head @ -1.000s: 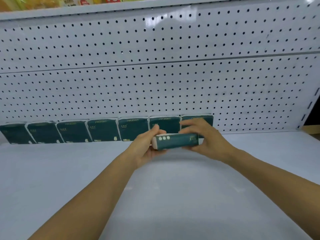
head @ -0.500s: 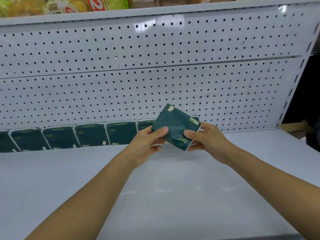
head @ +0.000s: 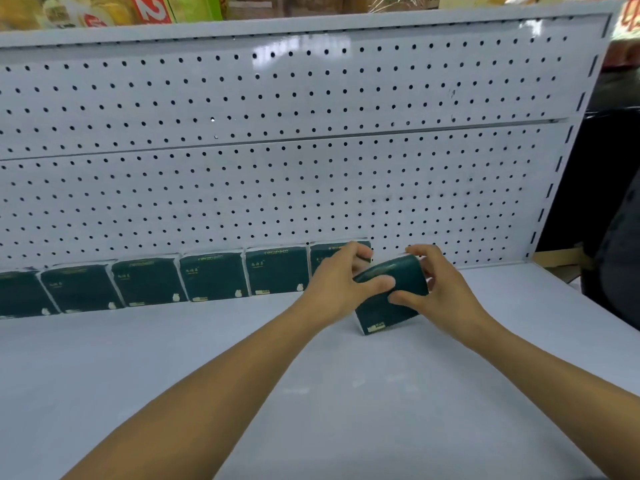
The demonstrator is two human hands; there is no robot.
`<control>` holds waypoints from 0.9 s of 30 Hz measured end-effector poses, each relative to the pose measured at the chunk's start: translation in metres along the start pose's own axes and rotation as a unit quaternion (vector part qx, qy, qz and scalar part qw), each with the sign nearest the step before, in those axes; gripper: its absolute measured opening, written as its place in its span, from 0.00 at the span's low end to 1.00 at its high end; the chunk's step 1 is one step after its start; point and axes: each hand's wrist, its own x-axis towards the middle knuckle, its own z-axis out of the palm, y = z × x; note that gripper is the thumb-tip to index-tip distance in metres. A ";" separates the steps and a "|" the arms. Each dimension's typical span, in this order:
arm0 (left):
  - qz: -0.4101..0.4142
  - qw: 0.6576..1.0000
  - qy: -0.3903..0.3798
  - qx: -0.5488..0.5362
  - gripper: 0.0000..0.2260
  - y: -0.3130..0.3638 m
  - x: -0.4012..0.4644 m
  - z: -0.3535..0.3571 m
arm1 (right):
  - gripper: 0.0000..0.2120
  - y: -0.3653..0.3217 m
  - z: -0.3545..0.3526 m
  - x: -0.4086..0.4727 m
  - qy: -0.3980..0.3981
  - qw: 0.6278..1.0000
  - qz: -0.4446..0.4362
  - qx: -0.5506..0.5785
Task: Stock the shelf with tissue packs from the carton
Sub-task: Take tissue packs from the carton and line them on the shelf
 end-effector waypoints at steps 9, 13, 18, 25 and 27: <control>0.103 0.867 0.157 0.462 0.42 -0.101 0.031 0.004 | 0.29 0.059 -0.025 0.048 0.108 0.990 0.057 0.067; 0.126 0.848 0.174 0.485 0.42 -0.104 0.044 0.004 | 0.30 0.066 -0.010 0.066 0.129 0.990 0.048 0.029; 0.138 0.835 0.187 0.499 0.42 -0.107 0.048 0.005 | 0.30 0.071 0.000 0.077 0.144 0.989 0.017 -0.018; 0.123 0.827 0.192 0.514 0.40 -0.105 0.052 0.006 | 0.29 0.073 0.004 0.082 0.139 0.989 0.001 -0.047; 0.117 0.823 0.187 0.523 0.40 -0.103 0.053 0.005 | 0.30 0.072 0.004 0.083 0.135 0.989 0.012 -0.056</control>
